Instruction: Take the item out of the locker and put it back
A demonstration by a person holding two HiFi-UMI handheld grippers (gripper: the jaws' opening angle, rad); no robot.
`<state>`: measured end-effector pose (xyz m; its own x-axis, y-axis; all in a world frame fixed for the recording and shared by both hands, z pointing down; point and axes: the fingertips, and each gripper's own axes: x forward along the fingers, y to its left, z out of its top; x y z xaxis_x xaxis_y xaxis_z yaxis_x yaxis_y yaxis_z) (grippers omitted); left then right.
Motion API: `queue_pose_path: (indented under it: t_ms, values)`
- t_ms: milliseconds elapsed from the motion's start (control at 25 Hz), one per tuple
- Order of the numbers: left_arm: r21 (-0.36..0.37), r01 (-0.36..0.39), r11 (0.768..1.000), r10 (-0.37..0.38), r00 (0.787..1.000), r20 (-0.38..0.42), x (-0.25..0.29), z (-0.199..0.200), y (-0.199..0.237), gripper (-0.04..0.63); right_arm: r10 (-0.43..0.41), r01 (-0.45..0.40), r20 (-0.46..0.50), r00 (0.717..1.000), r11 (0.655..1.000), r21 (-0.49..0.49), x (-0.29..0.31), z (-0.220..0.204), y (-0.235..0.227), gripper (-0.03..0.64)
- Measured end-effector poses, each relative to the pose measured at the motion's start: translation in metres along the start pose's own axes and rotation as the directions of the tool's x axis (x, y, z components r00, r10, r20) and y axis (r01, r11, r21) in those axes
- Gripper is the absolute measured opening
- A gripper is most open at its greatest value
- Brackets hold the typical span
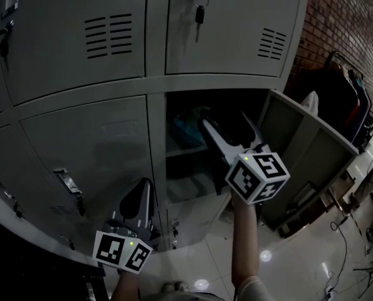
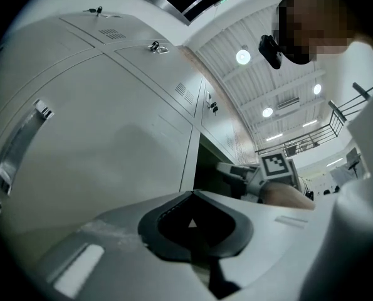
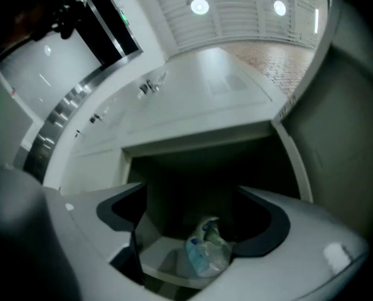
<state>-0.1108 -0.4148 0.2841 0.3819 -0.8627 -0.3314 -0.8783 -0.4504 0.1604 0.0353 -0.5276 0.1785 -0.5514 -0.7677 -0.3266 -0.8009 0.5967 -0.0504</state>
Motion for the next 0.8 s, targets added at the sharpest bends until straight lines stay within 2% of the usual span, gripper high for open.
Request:
queue_pose_path:
  t_ms: [160,280,320,360,400,440,520,600,800]
  values:
    - [-0.017,-0.012,1.000,0.013,1.000,0.003,-0.002,0.001,-0.003,0.005,0.065,-0.067,0.148,0.987,0.998,0.013,-0.059,0.033,0.047,0.416]
    - [-0.045,-0.007,0.999,0.006,0.999,-0.034,-0.007,-0.015,-0.010,0.005,0.057,-0.060,0.175,0.983,0.998,0.014,-0.102,0.017,0.068,0.373]
    - [-0.047,-0.002,0.999,0.000,0.999,-0.045,-0.008,-0.019,-0.013,0.005,0.043,-0.043,0.174,0.984,0.999,-0.004,-0.114,0.005,0.072,0.323]
    - [-0.048,0.004,0.999,-0.006,0.999,-0.052,-0.009,-0.021,-0.016,0.005,0.027,-0.021,0.173,0.985,0.999,-0.032,-0.124,-0.009,0.075,0.228]
    - [-0.048,0.010,0.999,-0.013,0.998,-0.057,-0.010,-0.023,-0.018,0.005,0.010,-0.001,0.163,0.987,0.998,-0.057,-0.133,-0.025,0.077,0.087]
    - [-0.047,0.017,0.999,-0.019,0.998,-0.060,-0.011,-0.024,-0.021,0.005,-0.009,0.018,0.137,0.991,0.998,-0.063,-0.140,-0.044,0.077,0.002]
    - [-0.044,0.030,0.999,-0.033,0.997,-0.067,-0.013,-0.026,-0.026,0.005,-0.046,0.046,0.071,0.996,0.999,0.004,-0.147,-0.077,0.071,0.002]
    - [-0.044,0.040,0.998,-0.043,0.997,-0.070,-0.014,-0.028,-0.029,0.005,-0.048,0.043,0.067,0.997,0.996,0.080,-0.146,-0.084,0.070,0.002]
    - [-0.049,0.036,0.998,-0.039,0.996,-0.075,-0.017,-0.028,-0.028,0.005,-0.046,0.046,0.014,0.999,0.999,0.025,-0.147,-0.089,0.071,0.002]
